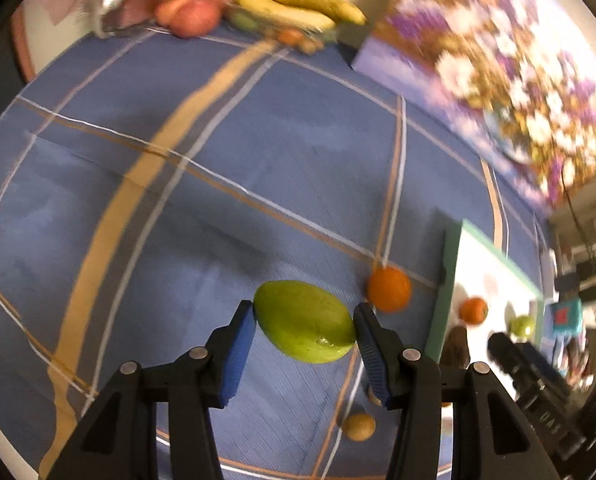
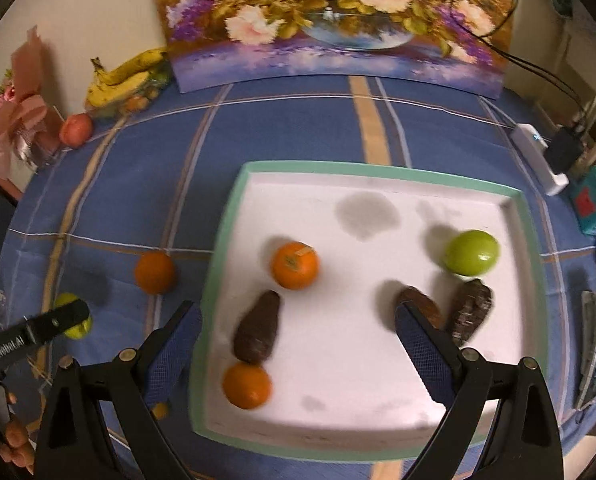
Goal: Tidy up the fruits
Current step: 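Close the left gripper on the large green mango while the right gripper approaches an orange, then close the right gripper on the orange while the left gripper lifts the mango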
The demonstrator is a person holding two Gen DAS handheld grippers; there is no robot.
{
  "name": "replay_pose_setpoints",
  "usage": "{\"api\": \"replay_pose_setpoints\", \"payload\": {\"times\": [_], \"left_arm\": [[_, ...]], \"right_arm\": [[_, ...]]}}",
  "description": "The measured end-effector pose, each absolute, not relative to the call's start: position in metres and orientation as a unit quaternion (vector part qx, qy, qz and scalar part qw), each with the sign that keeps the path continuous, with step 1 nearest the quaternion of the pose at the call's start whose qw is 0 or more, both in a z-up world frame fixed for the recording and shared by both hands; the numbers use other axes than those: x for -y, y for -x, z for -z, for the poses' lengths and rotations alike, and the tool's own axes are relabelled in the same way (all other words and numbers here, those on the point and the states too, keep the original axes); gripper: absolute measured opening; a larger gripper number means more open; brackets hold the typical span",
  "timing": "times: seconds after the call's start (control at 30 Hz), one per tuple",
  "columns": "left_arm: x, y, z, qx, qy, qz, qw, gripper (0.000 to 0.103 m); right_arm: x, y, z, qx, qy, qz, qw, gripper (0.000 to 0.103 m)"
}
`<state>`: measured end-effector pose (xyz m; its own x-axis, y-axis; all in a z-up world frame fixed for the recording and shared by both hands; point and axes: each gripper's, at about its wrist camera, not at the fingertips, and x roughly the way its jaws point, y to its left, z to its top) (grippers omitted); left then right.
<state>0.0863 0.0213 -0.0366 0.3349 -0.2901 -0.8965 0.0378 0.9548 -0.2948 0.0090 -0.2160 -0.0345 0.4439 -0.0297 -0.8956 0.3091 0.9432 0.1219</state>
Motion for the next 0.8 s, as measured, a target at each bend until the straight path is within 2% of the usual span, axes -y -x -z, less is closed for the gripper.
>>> {"api": "replay_pose_setpoints", "payload": {"times": [0.2,0.23,0.3,0.4,0.47,0.53,0.6,0.8], "left_arm": [[-0.042,-0.103,0.031,-0.555,0.144,0.081,0.815,0.053],[-0.044,-0.106,0.031,-0.554,0.145,0.079,0.816,0.053],[-0.048,-0.111,0.030,-0.552,0.144,0.072,0.818,0.053],[-0.052,-0.116,0.030,-0.549,0.148,0.068,0.820,0.053],[-0.058,-0.119,0.030,-0.549,0.152,0.067,0.819,0.053],[-0.063,-0.119,0.030,-0.549,0.156,0.064,0.818,0.053],[-0.066,-0.122,0.032,-0.552,0.159,0.061,0.816,0.053],[-0.070,-0.126,0.040,-0.561,0.168,0.059,0.808,0.053]], "right_arm": [[0.195,-0.029,0.026,-0.492,-0.140,0.065,0.857,0.095],[0.191,-0.032,0.024,-0.489,-0.138,0.059,0.859,0.092],[0.183,-0.039,0.024,-0.486,-0.138,0.043,0.862,0.072],[0.166,-0.054,0.028,-0.490,-0.139,0.016,0.860,0.068],[0.156,-0.060,0.032,-0.496,-0.132,0.005,0.858,0.061],[0.144,-0.068,0.039,-0.507,-0.123,-0.004,0.853,0.059],[0.136,-0.073,0.046,-0.516,-0.117,-0.011,0.848,0.051],[0.122,-0.085,0.071,-0.544,-0.094,-0.007,0.834,0.047]]}}
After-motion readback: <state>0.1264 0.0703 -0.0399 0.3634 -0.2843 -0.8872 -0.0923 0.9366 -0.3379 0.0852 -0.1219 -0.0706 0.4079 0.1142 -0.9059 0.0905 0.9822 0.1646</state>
